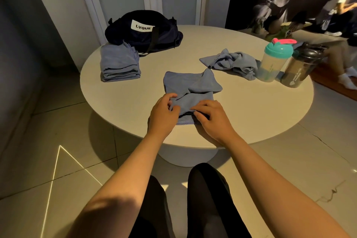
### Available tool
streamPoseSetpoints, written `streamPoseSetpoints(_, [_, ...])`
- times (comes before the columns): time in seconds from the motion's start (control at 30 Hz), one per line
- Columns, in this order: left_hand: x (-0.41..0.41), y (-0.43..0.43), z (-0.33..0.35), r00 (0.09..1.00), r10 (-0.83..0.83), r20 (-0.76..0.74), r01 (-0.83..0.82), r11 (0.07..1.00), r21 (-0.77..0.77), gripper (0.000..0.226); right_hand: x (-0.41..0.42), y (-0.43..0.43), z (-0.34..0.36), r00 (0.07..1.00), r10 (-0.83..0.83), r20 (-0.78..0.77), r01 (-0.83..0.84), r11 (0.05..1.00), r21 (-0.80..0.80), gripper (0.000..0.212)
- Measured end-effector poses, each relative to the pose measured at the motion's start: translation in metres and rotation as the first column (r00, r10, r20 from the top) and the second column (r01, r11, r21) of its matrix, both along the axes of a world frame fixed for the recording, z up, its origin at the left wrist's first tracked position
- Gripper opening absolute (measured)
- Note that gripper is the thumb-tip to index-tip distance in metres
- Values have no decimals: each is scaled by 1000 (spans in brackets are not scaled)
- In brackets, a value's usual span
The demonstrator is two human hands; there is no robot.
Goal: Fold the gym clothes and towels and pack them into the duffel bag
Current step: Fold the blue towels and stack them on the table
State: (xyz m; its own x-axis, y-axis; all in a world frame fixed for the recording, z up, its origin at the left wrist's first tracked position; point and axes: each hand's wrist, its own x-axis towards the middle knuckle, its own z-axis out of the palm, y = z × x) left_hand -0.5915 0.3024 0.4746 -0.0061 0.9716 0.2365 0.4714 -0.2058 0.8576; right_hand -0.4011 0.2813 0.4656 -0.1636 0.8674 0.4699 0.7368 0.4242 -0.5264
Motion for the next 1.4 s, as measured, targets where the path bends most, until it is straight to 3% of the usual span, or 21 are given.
streamPoseSetpoints(0.27, [-5, 2, -5, 999, 47, 11, -47, 999, 2, 17, -1, -4, 1, 999, 13, -48, -18, 993, -114, 24])
streamPoseSetpoints(0.47, [0, -4, -4, 996, -55, -76, 58, 998, 35, 28, -4, -5, -2, 995, -14, 98, 18, 999, -38, 33])
streamPoseSetpoints(0.63, [-8, -4, -3, 995, 50, 82, -51, 999, 11, 17, -2, -6, -2, 993, -30, 115, 31, 1000, 1, 36])
streamPoseSetpoints(0.7, [-6, -7, -1, 996, 14, 84, -15, 1000, 9, 15, -3, -6, -2, 991, 9, 132, -5, 999, -33, 36])
streamPoseSetpoints(0.83, [0, -9, 2, 994, -104, 19, 103, 994, 43, 24, -4, -6, -3, 989, 6, 151, -3, 1000, -25, 30])
streamPoseSetpoints(1.0, [-3, -5, -3, 996, -81, -44, 86, 991, 106, 31, -5, -8, -4, 989, -36, 146, 21, 995, 101, 25])
streamPoseSetpoints(1.27, [-4, -3, -8, 994, -97, -53, 103, 987, 125, 35, -8, -10, 2, 997, -13, 72, 22, 991, -129, 36])
streamPoseSetpoints(1.4, [-2, -3, -9, 987, -84, -138, 100, 989, 109, 35, -5, -10, 1, 993, -19, 112, 28, 997, -77, 39])
